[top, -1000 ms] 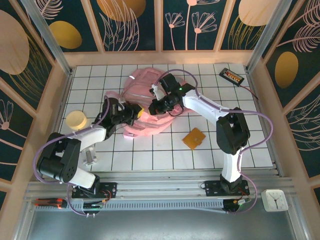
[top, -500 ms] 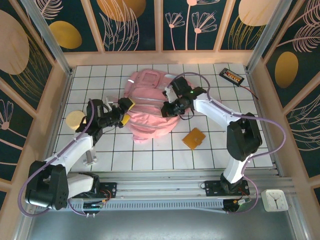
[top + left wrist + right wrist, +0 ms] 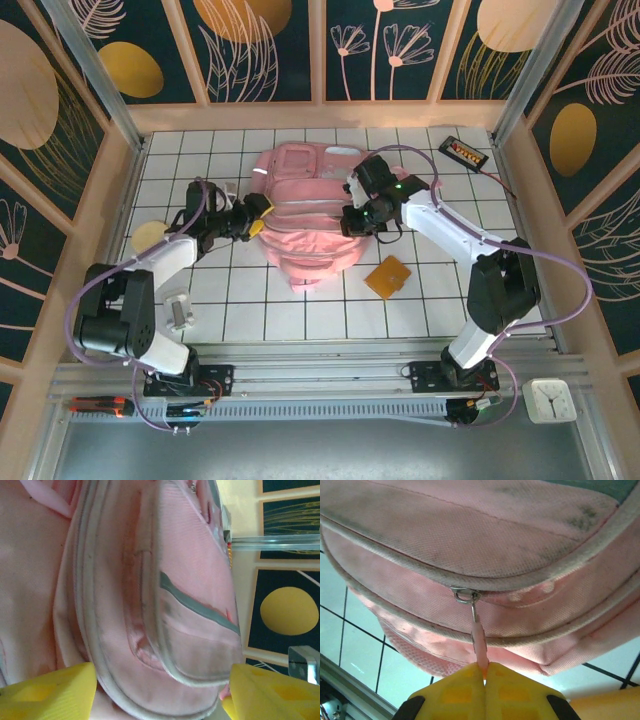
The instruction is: Pack books, pencil case, and school supplies into a backpack
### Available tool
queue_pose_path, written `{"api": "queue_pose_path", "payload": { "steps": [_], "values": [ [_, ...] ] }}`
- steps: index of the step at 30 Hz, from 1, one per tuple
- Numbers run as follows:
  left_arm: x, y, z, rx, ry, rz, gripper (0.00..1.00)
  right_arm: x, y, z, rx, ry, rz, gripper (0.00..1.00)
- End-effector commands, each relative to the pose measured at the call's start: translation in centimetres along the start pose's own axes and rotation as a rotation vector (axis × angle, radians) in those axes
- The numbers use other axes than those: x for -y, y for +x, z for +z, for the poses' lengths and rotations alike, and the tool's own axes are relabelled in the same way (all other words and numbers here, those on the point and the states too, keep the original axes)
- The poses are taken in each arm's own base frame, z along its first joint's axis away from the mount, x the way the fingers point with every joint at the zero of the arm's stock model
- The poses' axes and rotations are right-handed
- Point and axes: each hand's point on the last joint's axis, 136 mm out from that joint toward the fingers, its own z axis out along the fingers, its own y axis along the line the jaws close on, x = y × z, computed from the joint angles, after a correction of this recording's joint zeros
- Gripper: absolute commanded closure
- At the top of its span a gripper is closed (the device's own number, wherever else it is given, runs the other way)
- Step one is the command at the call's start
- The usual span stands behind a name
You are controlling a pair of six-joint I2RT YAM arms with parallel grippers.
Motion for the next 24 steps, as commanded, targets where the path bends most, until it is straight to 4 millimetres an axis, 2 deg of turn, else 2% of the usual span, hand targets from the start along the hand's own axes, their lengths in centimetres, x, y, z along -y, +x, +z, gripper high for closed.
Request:
{"api": "queue_pose_path", "payload": {
  "steps": [1, 7, 10, 16, 20, 24],
  "values": [
    [0.7, -0.1, 0.5, -0.018, 0.072, 0.010, 0.35, 0.3, 0.7, -0.4, -0.038, 0.086, 0.009, 1.00],
    [1.2, 0.3, 1.0, -0.028, 0.106, 0.005, 0.49, -3.5, 0.9, 1.3, -0.089, 0.055, -0.043, 1.00],
    [1.7, 1.0, 1.7, -0.048, 0.115, 0.018, 0.56, -5.9, 0.2, 2.4, -0.092, 0.019, -0.066, 1.00],
    [2.7, 2.5, 2.9, -0.077, 0.142, 0.027, 0.59, -11.8, -2.5, 5.4, -0.097, -0.098, -0.097, 1.00],
    [2.8, 3.1, 3.0, -0.084, 0.143, 0.026, 0.59, -15.5, -4.5, 7.0, -0.084, -0.181, -0.099, 1.00],
    [2.8, 3.2, 2.5, -0.069, 0.141, 0.024, 0.54, -17.6, -5.6, 8.1, -0.076, -0.262, -0.060, 1.00]
  ]
}}
